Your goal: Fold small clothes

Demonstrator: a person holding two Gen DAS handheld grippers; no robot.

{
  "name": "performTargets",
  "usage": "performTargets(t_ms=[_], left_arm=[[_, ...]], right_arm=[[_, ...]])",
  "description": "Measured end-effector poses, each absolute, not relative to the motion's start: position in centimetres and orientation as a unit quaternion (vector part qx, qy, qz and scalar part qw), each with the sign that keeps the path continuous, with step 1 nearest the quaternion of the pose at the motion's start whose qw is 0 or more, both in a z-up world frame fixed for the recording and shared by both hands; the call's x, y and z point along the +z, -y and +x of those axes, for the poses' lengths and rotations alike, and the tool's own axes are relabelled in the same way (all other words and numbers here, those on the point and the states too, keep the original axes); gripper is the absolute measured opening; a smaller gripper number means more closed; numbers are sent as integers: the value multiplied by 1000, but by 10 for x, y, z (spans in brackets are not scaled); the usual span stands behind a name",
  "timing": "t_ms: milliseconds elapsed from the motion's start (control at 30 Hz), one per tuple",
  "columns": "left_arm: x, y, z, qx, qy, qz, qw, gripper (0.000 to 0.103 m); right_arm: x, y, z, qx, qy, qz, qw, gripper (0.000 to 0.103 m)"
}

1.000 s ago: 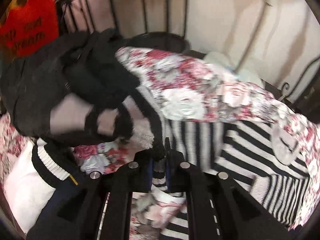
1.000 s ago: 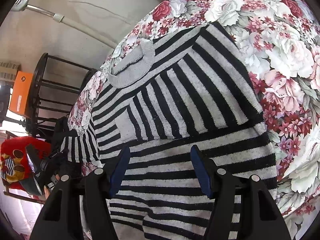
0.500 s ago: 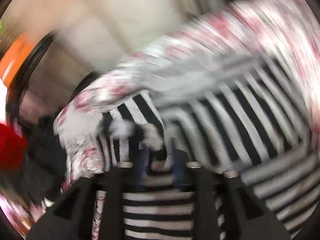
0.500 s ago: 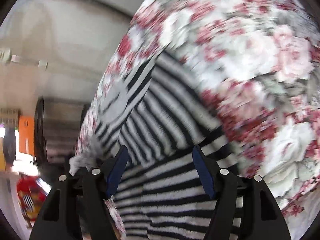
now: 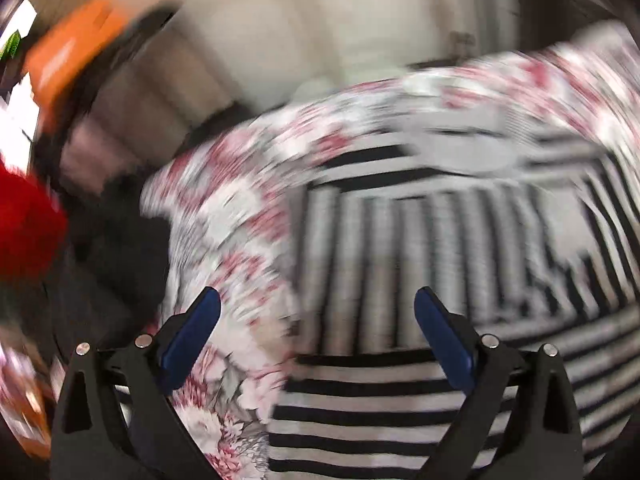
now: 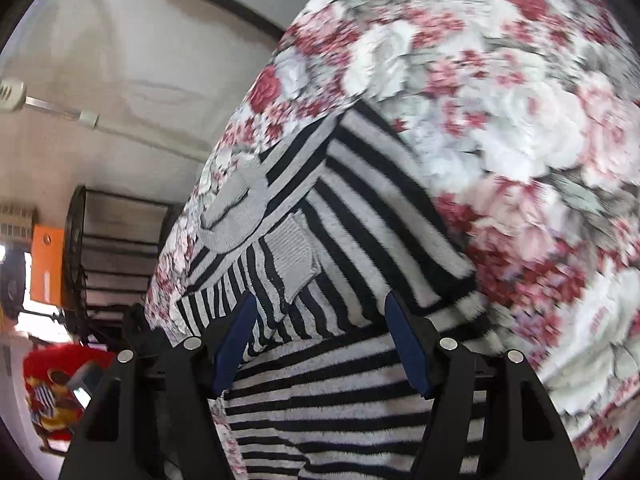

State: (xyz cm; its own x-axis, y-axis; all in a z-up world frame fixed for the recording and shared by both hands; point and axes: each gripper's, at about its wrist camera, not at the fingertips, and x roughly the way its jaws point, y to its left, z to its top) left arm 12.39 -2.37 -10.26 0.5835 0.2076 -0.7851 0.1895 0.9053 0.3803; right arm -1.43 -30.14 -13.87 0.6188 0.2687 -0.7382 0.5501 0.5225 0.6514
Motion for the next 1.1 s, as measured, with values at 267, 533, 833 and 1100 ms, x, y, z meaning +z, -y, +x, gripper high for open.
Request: performTargets(t_ms=[267, 533, 833, 1100], left_arm=[[-138, -37, 162, 53, -517, 129, 844, 95], [-167, -37, 184, 53, -553, 136, 820, 96], [-157, -48, 185, 80, -533, 113, 835, 96], [-178, -59, 196, 119, -571, 130, 802, 99]], right_arm=[[-174, 290, 35, -85, -425, 457, 776, 48], [-199, 274, 67, -73, -453, 414, 786, 45], [-142, 262, 43, -95, -417, 325, 843, 6], [-162, 283, 37, -129, -442, 353, 814, 6]])
